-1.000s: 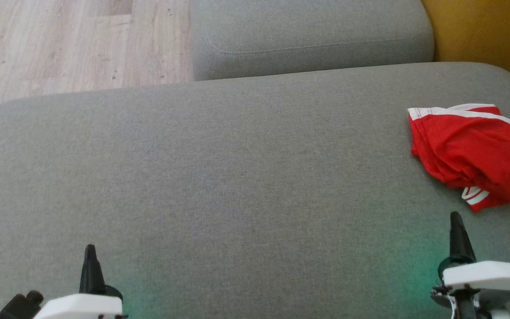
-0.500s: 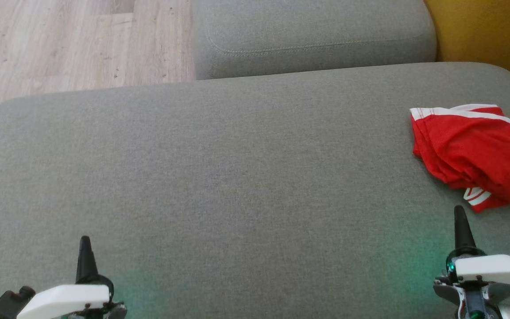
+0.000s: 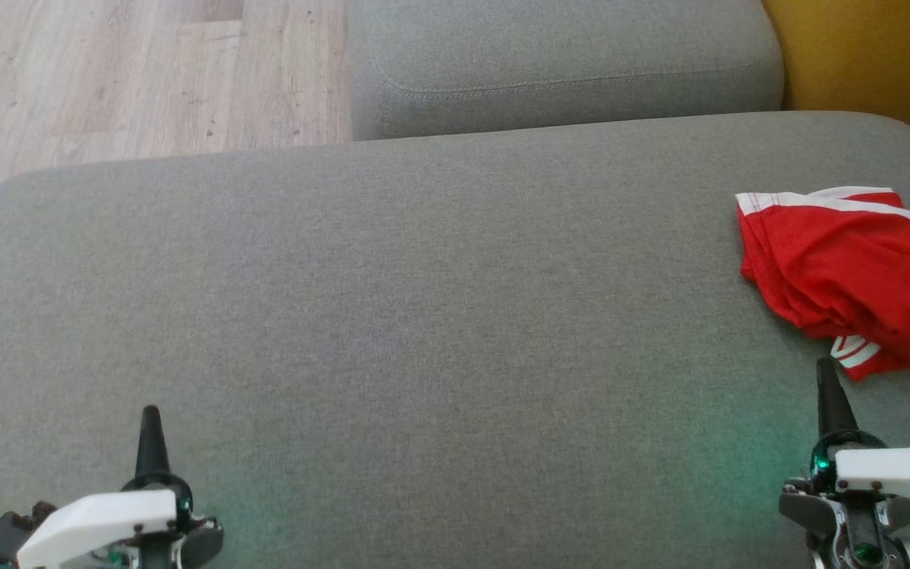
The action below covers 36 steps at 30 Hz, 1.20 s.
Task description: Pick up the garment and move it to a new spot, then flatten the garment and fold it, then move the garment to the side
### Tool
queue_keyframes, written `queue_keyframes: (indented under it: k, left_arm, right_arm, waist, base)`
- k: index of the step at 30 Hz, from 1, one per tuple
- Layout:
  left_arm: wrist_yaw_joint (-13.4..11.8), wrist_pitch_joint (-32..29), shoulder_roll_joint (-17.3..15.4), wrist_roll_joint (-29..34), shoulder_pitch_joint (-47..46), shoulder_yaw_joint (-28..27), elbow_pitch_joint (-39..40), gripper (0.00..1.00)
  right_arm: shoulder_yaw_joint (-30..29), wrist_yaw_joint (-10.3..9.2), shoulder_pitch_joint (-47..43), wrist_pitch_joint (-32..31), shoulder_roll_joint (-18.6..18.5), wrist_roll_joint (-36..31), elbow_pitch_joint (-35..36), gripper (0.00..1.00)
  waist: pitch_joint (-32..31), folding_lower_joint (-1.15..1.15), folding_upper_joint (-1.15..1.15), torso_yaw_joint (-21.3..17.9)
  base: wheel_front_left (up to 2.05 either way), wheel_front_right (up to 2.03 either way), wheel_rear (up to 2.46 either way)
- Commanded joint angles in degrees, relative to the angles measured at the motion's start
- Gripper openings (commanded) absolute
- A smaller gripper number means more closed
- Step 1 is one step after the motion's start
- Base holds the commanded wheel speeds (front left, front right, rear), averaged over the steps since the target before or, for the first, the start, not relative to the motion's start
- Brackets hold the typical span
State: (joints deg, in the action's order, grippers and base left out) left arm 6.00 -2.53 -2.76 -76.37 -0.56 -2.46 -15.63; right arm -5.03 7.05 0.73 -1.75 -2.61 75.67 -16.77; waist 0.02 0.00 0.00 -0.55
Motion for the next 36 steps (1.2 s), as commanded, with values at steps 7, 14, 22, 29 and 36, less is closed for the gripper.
queue_keyframes:
  k: [7, 14, 22, 29, 36]
  left_arm:
    - [0.82, -1.54, -0.13, -6.13, -3.89, -2.89, 1.64, 0.0]
    - [1.1, -2.55, -0.12, -10.13, -4.62, -3.39, 1.61, 0.0]
    - [1.46, -3.9, -0.11, -15.49, -5.59, -4.05, 1.56, 0.0]
    - [1.48, -3.97, -0.11, -15.78, -5.64, -4.08, 1.56, 0.0]
    - [1.48, -3.97, -0.11, -15.78, -5.64, -4.08, 1.57, 0.0]
  right_arm:
    - [0.26, 0.39, 3.99, -1.6, -0.98, 6.85, 2.45, 0.0]
    - [-0.08, 0.41, 4.56, -2.59, -0.97, 11.17, 2.59, 0.0]
    - [-0.53, 0.44, 5.33, -3.91, -0.96, 16.96, 2.78, 0.0]
    - [-0.64, 0.44, 5.38, -4.05, -0.9, 17.2, 2.79, 0.0]
    - [-0.72, 0.44, 5.38, -4.12, -0.84, 17.13, 2.79, 0.0]
  waist:
    - [0.06, 0.0, 0.0, 0.2]
    - [0.1, 0.0, 0.0, 0.34]
    - [0.15, 0.0, 0.0, 0.54]
    - [0.15, 0.0, 0.0, 0.55]
    - [0.15, 0.0, 0.0, 0.55]
  base:
    - [0.0, 0.0, 0.0]
    - [0.0, 0.0, 0.0]
    - [0.0, 0.0, 0.0]
    - [0.0, 0.0, 0.0]
    - [0.0, 0.0, 0.0]
